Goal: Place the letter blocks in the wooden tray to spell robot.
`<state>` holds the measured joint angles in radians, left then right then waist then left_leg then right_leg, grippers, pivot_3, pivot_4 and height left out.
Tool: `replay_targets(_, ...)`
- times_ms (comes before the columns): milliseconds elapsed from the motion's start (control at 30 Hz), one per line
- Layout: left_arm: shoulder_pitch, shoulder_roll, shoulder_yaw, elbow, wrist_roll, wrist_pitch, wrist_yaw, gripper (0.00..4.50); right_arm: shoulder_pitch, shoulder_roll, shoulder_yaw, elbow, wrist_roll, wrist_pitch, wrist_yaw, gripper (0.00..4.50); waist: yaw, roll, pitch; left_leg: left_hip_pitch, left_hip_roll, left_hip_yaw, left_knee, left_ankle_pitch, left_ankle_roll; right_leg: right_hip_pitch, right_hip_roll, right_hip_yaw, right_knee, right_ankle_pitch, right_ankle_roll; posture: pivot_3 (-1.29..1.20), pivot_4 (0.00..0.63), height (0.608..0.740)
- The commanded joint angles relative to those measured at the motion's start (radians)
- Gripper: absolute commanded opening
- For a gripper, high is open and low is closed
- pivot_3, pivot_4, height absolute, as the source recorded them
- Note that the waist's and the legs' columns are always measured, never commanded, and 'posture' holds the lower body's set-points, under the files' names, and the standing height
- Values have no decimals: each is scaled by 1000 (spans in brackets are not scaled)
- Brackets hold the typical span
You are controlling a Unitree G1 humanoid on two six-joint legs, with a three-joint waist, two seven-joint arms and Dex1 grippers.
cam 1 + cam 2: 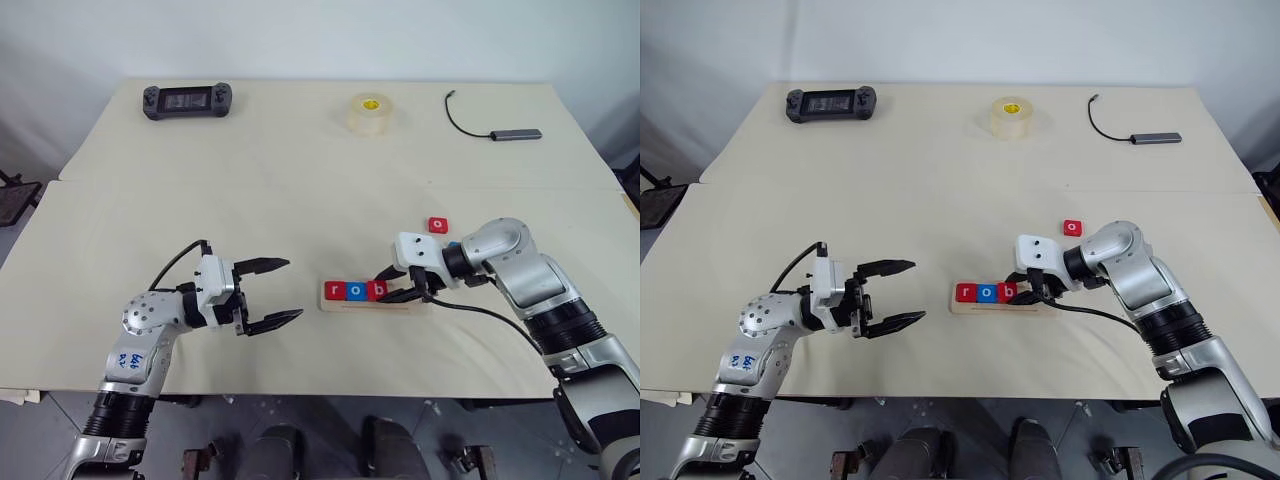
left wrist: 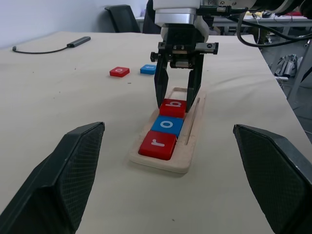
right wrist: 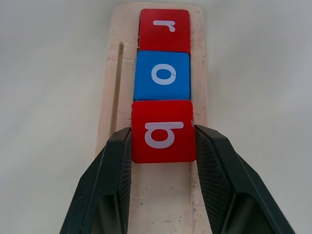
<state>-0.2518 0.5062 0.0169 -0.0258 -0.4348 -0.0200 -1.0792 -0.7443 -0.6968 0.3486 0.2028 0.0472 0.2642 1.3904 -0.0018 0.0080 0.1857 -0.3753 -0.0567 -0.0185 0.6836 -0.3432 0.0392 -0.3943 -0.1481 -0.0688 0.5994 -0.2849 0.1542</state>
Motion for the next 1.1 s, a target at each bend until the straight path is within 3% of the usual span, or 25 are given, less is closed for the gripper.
replay_targets(33, 10, 5, 6, -35, -4, 1, 8, 4500, -4, -10, -16, -28, 14, 22, 14, 2506, 0, 0, 0, 0, 0, 0, 0, 0, 0, 0, 0, 0, 0, 0, 0, 0, 150, 740)
replay_targets(233, 7, 0, 3, -34, -2, 0, 13, 4500, 1, -19, -46, -66, 37, 64, 9, 4460, 0, 0, 0, 0, 0, 0, 0, 0, 0, 0, 0, 0, 0, 0, 0, 0, 150, 740)
replay_targets(467, 6, -3, 5, -23, 4, -10, 16, 4500, 105, -99, -222, -136, 139, 71, -35, 4460, 6, 0, 0, 0, 0, 0, 0, 0, 0, 1, 0, 0, 0, 0, 0, 0, 150, 740)
replay_targets(667, 13, -3, 10, -6, 11, -21, 20, 4500, 395, -125, -526, -244, 238, 60, -190, 4460, 16, 0, 0, 0, 0, 0, 0, 0, 0, 1, 0, 0, -1, 0, 0, 0, 150, 740)
replay_targets(833, -3, -5, 15, 29, 17, -23, 29, 4500, 721, -18, -832, -329, 290, -98, -353, 4460, 32, 0, 0, 1, 0, 1, -1, 0, 0, 2, 0, 0, 0, 0, 0, 0, 150, 740)
replay_targets(1000, -32, 9, 16, 63, 5, 8, 13, 4500, 998, 95, -913, -393, 242, -290, -438, 4460, 27, 0, 0, 4, 0, 2, -1, 0, 0, 3, 1, 2, 1, 0, 0, 0, 150, 740)
replay_targets(1100, -48, 7, 20, 81, 7, 3, 13, 4500, 1052, 164, -931, -414, 262, -319, -518, 4460, 20, 1, 0, 5, 1, 4, -2, 0, 0, 3, 2, 4, 1, 0, 0, 0, 150, 740)
